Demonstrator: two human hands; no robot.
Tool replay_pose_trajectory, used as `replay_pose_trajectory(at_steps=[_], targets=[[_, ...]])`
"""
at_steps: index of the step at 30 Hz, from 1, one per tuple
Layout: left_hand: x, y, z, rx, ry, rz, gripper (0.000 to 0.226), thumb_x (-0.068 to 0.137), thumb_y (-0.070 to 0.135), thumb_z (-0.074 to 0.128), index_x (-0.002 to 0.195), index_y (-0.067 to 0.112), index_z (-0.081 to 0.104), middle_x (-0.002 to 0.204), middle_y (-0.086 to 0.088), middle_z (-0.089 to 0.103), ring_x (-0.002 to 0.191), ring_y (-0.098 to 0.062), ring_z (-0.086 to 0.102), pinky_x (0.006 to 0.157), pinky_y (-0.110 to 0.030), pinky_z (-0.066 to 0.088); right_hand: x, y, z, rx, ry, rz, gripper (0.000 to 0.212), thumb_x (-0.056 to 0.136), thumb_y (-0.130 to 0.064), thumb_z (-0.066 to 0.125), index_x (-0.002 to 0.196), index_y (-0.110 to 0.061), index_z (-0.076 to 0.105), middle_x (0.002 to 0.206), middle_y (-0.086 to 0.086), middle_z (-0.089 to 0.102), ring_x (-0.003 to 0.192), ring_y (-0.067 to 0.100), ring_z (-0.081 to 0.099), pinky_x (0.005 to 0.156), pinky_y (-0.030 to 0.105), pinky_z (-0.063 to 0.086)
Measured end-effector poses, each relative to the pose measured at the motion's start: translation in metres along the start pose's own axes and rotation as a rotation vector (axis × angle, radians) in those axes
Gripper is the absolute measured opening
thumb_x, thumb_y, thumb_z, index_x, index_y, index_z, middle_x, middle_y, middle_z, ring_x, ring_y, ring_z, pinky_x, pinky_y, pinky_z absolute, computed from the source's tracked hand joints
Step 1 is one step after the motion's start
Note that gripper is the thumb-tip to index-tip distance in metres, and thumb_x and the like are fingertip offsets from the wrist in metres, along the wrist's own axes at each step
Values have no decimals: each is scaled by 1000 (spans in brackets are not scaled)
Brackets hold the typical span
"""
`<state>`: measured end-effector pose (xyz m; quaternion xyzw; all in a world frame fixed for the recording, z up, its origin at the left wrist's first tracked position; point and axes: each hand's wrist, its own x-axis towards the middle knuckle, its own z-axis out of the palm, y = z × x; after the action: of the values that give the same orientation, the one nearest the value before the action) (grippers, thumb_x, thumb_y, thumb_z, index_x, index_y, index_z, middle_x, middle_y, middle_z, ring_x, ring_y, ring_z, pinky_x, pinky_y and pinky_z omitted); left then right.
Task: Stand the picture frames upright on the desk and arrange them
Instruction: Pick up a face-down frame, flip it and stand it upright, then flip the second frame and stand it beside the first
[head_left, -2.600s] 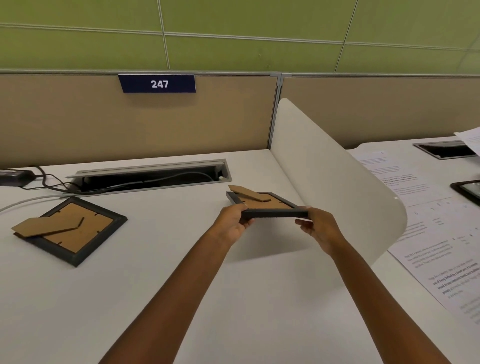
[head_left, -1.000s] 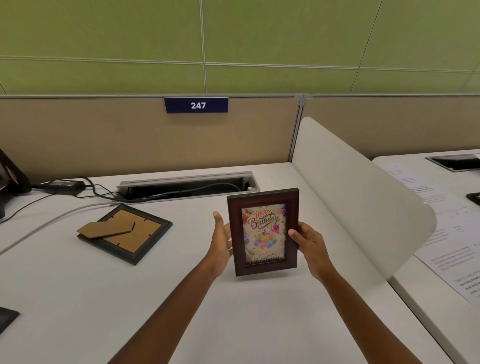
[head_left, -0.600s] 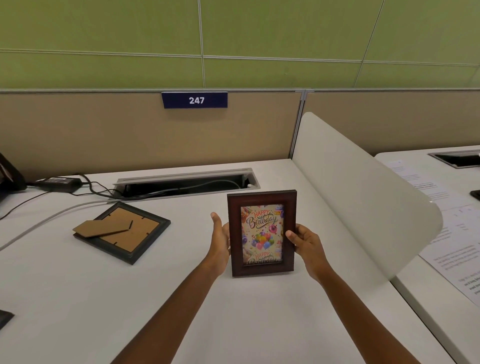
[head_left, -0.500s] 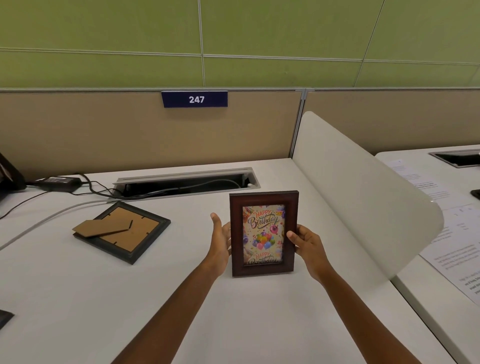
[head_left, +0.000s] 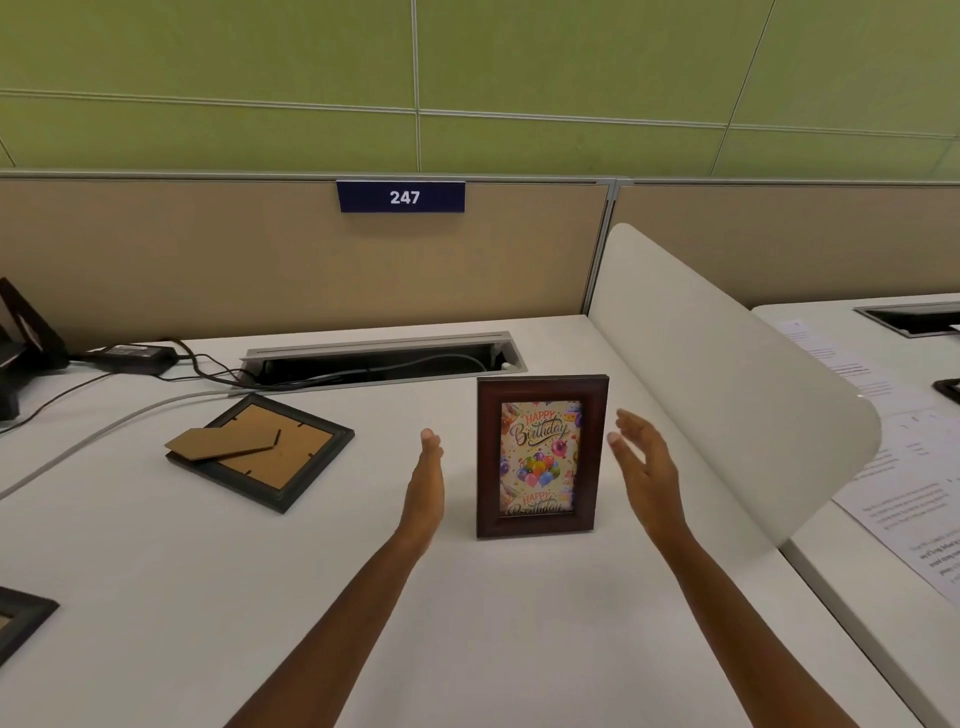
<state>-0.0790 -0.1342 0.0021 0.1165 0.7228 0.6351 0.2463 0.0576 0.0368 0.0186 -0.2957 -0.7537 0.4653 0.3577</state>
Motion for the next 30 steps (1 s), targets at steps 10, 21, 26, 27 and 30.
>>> replay_pose_trajectory(at_steps=[10,21,26,27,30], targets=[[-13,-35,-87,997,253,263,62,96,33,35,145,9,6,157,-12,3,145,-27,0,119,-40,9,-36,-62,66,-264,29,-564,24,89,-8,44,105,1,60,103,19,65,97,25,60,86,19,46],[-22,-45,-178,1037,344,16,67,95,38,36,145,8,3,156,-20,3,144,-32,9,117,-38,18,-59,-55,209,-528,-451,-396,44,96,-24,39,138,-15,33,151,6,30,142,20,22,116,31,19],[-17,-50,-196,796,276,-121,70,95,35,38,145,8,-3,156,-19,1,144,-33,7,116,-40,19,-56,-47,262,-742,-629,-273,54,97,-35,29,144,-15,13,157,7,10,145,22,5,118,37,10],[-16,-50,-197,714,264,-144,70,95,33,39,145,9,-3,156,-18,1,144,-32,7,116,-40,20,-55,-47,270,-743,-646,-246,55,97,-36,29,144,-15,12,157,8,9,145,23,5,118,37,11],[-10,-47,-198,553,261,-172,69,95,32,40,145,10,-2,157,-16,6,144,-31,10,115,-40,23,-47,-50,291,-677,-661,-150,58,96,-37,32,144,-12,10,156,10,10,144,25,6,117,37,15]])
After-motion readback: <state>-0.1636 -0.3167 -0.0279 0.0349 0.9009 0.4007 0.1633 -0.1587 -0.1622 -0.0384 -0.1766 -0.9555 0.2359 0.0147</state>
